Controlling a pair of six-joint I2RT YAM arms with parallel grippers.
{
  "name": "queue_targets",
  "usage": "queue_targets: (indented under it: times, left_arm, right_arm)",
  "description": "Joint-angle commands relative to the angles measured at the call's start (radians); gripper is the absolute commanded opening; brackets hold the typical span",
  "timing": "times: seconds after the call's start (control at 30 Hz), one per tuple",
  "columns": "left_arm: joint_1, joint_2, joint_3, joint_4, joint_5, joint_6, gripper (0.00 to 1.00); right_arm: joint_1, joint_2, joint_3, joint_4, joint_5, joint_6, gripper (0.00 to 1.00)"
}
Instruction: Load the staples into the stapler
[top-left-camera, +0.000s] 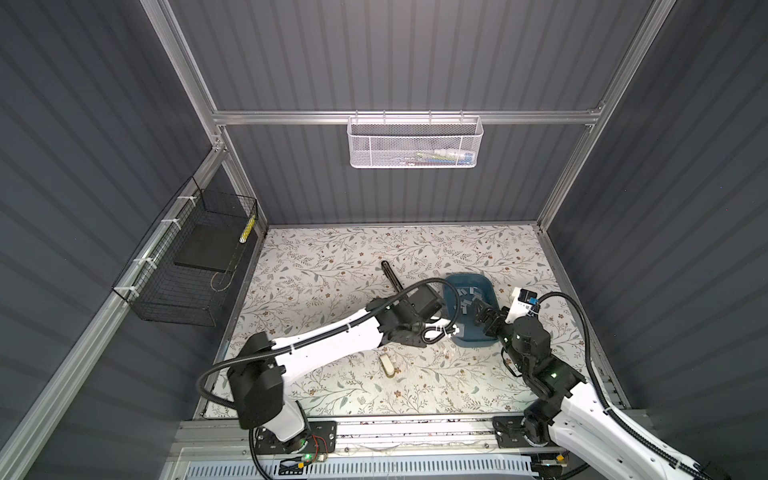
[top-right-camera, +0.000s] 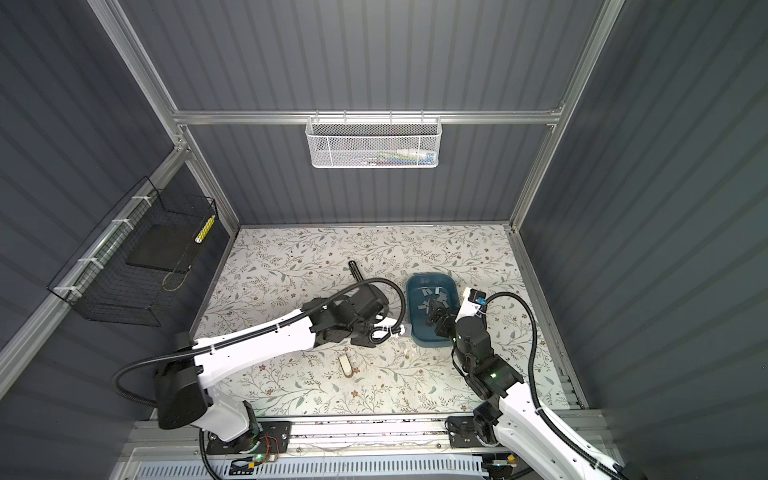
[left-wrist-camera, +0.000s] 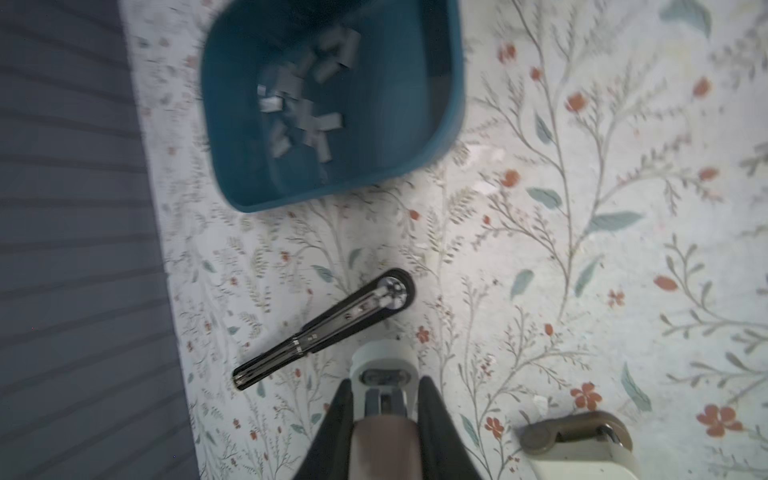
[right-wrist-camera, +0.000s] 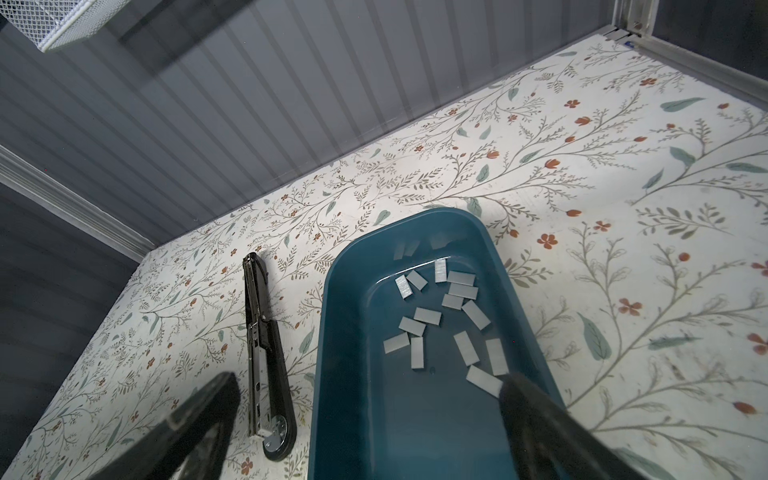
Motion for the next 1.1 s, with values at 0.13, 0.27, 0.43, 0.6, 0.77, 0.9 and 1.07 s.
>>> queue_targets:
  times: [0.13,0.27,0.43,0.6,0.77,0.9,1.07]
  left_arm:
    - [0.188,-0.193,-0.325,0.507,0.222,-0.394,0.00]
    - [0.238,-0.184,-0.499,0.701,0.246,-0.388,0.00]
    - [0.262,-0.209,-0.554,0.803,0.345,-0.439,0.00]
    - [0.262,-0.232,-0.627,0.841,0.343,-0.394,0.00]
    - [0.261,-0.209,-0.645,0.865,0.335,-0.346,0.00]
    - [0.262,-0.233,-0.651,0.869,0.378,-0.346,0.00]
    - [0.261,-0.264,-0.683,0.921,0.417,-0.352,0.00]
  right_arm:
    - [-0.003,0.010,-0.007,0.068,-0.168,-0.013,0.95]
    - [-0.001,0.072,0.025,0.092,-0.275,-0.042,0.86]
    - [0.017,0.171,0.064,0.144,-0.337,-0.053,0.78]
    - [0.063,0.322,0.137,0.204,-0.362,-0.046,0.76]
    - [0.122,0.416,0.178,0.270,-0.383,-0.034,0.76]
    - [0.127,0.468,0.181,0.338,-0.429,-0.011,0.74]
    - [0.132,0.551,0.218,0.359,-0.466,-0.003,0.68]
